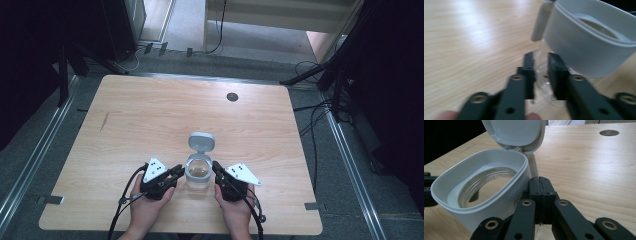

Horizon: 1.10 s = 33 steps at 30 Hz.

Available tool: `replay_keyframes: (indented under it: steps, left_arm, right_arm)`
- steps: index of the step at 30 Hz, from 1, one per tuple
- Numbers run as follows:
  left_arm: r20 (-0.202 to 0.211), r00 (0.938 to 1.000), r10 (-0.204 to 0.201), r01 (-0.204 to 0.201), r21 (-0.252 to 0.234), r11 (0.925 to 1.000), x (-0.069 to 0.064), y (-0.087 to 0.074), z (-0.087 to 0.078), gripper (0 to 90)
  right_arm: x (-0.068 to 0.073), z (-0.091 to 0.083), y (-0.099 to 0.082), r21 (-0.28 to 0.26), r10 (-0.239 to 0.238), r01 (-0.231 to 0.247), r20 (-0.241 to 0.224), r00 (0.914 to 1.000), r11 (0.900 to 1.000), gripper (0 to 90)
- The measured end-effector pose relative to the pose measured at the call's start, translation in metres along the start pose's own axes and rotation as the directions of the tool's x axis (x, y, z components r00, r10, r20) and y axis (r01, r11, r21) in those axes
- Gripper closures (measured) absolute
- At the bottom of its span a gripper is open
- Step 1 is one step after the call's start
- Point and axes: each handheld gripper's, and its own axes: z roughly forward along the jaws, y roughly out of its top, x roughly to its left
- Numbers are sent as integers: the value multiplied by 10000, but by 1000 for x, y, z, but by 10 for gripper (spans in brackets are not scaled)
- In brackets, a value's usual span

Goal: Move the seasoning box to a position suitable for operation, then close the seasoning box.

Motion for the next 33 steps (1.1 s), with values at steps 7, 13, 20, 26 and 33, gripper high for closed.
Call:
replay_keyframes:
  steps: [7, 13, 20, 26, 33]
  left_arm:
    - [-751, 9972, -1, -31, -423, 9991, 44, -10, -24, 315]
    - [-1782, 9821, -610, 568, -287, 9980, 88, -25, -55, 129]
    - [-1798, 9755, -1268, 1152, -734, 9906, 100, -30, -60, 133]
    - [-1654, 9780, -1270, 1172, -673, 9908, 99, -31, -56, 133]
    - [-1373, 9796, -1465, 1391, -618, 9883, 102, -30, -55, 132]
  right_arm:
    - [-16, -1, 21, -148, -235, 227, -572, 9981, 9996, 900]
    - [-36, 7, 56, -197, -29, 12, -829, 9966, 9998, 900]
    - [-37, 23, 87, 225, -102, 128, -1118, 9937, 9997, 900]
    - [-32, 28, 99, 139, -443, 463, -1207, 9917, 9988, 900]
    - [-21, 24, 103, -372, -839, 789, -1623, 9832, 9962, 900]
